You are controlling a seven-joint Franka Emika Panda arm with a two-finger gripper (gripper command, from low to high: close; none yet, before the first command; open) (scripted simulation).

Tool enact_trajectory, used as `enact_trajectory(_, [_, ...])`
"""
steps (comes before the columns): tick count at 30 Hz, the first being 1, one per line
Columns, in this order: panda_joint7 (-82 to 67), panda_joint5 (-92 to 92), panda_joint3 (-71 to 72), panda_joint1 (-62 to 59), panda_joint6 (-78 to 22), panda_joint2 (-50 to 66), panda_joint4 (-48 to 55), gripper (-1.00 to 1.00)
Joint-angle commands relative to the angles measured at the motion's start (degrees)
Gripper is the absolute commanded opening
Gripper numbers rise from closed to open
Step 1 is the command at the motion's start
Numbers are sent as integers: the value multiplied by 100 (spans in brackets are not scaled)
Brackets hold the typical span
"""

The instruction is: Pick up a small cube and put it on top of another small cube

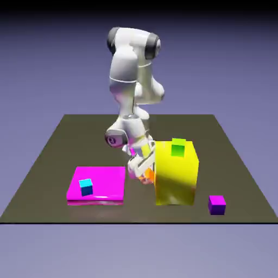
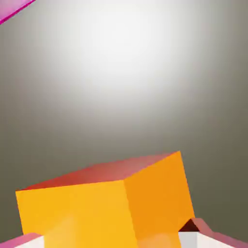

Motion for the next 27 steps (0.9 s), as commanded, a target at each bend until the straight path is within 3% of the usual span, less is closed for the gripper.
enact_trajectory(1, [247, -255, 22, -37, -17, -65, 38, -100])
enact_trajectory(11, [2288, -2358, 204, -351, -178, -617, 357, -100])
enact_trajectory(15, [2326, -2300, 469, -155, -1174, -655, 1114, -100])
enact_trajectory(27, [2692, 230, 800, 492, -3935, -1486, 1939, -100])
